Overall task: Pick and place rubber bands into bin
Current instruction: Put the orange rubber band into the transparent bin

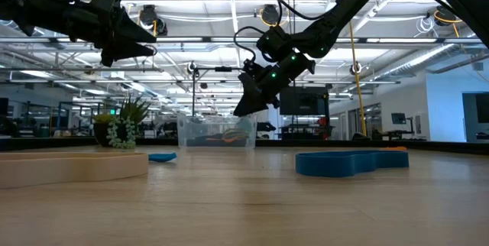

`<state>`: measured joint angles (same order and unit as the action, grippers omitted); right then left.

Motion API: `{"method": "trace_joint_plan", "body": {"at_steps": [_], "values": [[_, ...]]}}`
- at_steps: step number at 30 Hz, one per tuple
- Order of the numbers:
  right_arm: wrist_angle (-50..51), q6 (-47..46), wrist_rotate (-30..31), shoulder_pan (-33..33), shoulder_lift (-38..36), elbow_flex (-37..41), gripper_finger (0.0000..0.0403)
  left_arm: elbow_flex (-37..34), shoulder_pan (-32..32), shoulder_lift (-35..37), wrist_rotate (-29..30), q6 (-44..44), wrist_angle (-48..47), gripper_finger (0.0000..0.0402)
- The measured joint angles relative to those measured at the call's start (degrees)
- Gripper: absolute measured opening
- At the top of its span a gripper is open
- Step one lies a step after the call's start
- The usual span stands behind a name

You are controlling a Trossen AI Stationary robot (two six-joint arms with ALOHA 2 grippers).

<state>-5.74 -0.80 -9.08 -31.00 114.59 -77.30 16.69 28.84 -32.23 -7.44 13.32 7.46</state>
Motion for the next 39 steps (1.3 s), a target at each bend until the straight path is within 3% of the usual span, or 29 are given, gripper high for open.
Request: {"method": "trace_joint_plan", "body": {"at_steps": [8, 15, 27, 31, 39], "values": [[4.5, 1.8, 0.0, -0.1, -5.5, 0.1, 0.0109, 0.0, 0.0, 0.0, 0.0, 0.0, 0.0, 0.0214], [17.8, 5.4, 0.3, 0.0, -14.2, 0.0, 0.0106, 0.0, 0.0, 0.0, 0.0, 0.0, -0.2, 0.0214], [51.4, -11.4, 23.6, -0.4, -23.3, 0.0, 0.0122, 0.0, 0.0, 0.0, 0.0, 0.0, -0.2, 0.0214], [59.0, -13.7, 25.8, -0.4, -24.7, 0.1, 0.0123, 0.0, 0.0, 0.0, 0.0, 0.4, -0.2, 0.0214], [60.5, -15.6, 25.6, -0.4, -26.2, 5.9, 0.0119, 0.0, 0.0, 0.0, 0.0, 0.7, -0.2, 0.0214]]}}
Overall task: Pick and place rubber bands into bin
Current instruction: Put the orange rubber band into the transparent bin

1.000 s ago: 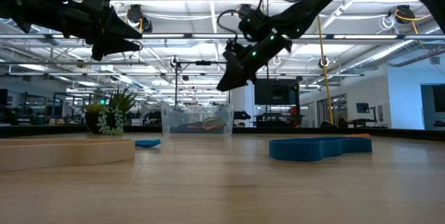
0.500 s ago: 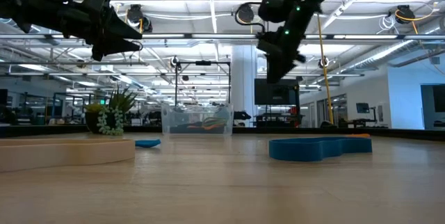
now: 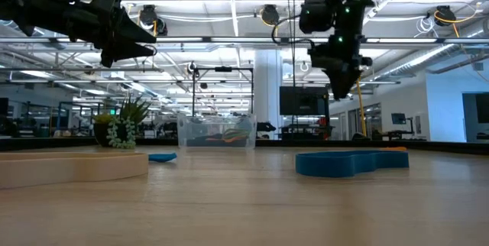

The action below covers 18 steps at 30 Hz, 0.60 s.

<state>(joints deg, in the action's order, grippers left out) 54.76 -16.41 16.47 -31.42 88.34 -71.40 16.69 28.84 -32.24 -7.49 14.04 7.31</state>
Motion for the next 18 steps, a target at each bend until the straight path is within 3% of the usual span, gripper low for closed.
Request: {"method": "trace_joint_plan", "body": {"at_steps": [18], "values": [[-3.9, -5.8, 0.1, -5.6, -1.9, 18.9, 0.0104, 0.0, 0.0, 0.0, 0.0, -0.1, 0.0, 0.0214]]}}
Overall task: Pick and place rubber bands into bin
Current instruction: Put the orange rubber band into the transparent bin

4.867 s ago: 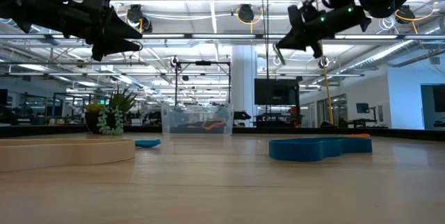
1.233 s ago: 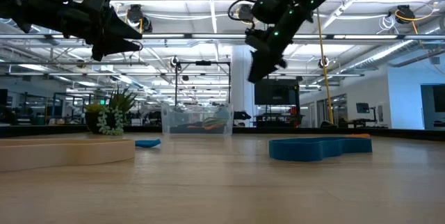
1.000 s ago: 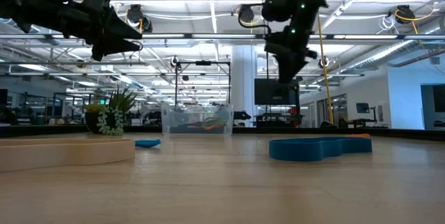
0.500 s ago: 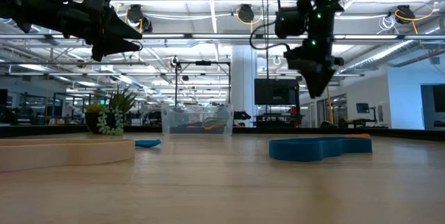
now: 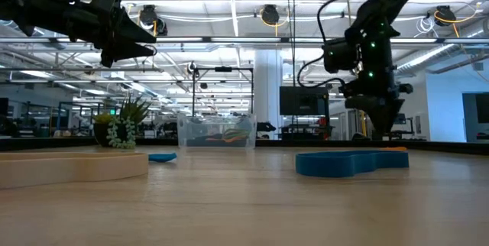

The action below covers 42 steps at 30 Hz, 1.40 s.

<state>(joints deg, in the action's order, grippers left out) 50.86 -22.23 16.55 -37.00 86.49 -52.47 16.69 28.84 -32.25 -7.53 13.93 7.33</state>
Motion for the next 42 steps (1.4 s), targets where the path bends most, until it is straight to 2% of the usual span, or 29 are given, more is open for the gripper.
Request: {"method": "trace_joint_plan", "body": {"at_steps": [13, 19, 23, 30, 38, 42], "values": [[-7.5, -3.8, -0.3, -5.3, -10.2, 9.9, 0.0091, 0.0, 0.0, 0.0, 0.0, -0.2, 0.2, 0.0214], [-12.5, -4.1, -3.8, -5.9, -10.4, 13.4, 0.0082, 0.0, 0.0, 0.0, 0.0, -0.2, 0.2, 0.0214], [-16.7, -4.1, -3.3, -5.9, -10.4, 15.4, 0.0075, 0.0, 0.0, 0.0, 0.0, -0.2, 0.2, 0.0214], [-16.9, -3.9, -3.0, -6.1, -10.4, 15.7, 0.0062, 0.0, 0.0, 0.0, 0.0, -0.2, 0.2, 0.0214], [-15.9, 0.9, -2.9, -6.1, -10.4, 15.7, 0.0059, 0.0, 0.0, 0.0, 0.0, -0.2, 0.2, 0.0214], [-15.2, 2.0, -0.9, -6.1, -10.4, 15.7, 0.0059, 0.0, 0.0, 0.0, 0.0, -0.2, 0.2, 0.0214]]}}
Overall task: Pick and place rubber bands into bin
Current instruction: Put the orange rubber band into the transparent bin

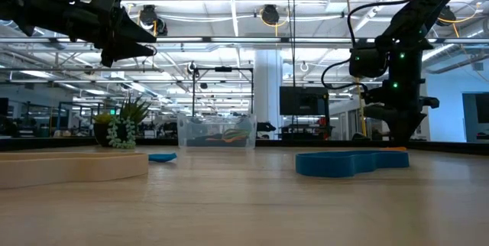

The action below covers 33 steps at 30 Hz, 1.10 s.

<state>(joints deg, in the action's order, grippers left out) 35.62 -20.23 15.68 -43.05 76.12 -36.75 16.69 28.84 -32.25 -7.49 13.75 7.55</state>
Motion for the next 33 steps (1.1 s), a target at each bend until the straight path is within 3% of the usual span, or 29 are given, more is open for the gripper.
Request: {"method": "trace_joint_plan", "body": {"at_steps": [5, 22, 33], "values": [[2.0, -0.2, 3.1, 0.0, 0.0, 0.0, 0.0059, 0.0, 0.0, 0.0, 0.0, 0.0, 0.0, 0.0214], [-0.9, -1.6, 0.8, 0.0, 0.0, 0.1, 0.0059, 0.0, 0.0, 0.0, 0.0, 0.0, 0.0, 0.0214], [-6.3, -2.6, 0.8, 0.0, -0.2, 5.7, 0.0059, 0.0, 0.0, 0.0, 0.0, 0.0, 0.0, 0.0214]]}}
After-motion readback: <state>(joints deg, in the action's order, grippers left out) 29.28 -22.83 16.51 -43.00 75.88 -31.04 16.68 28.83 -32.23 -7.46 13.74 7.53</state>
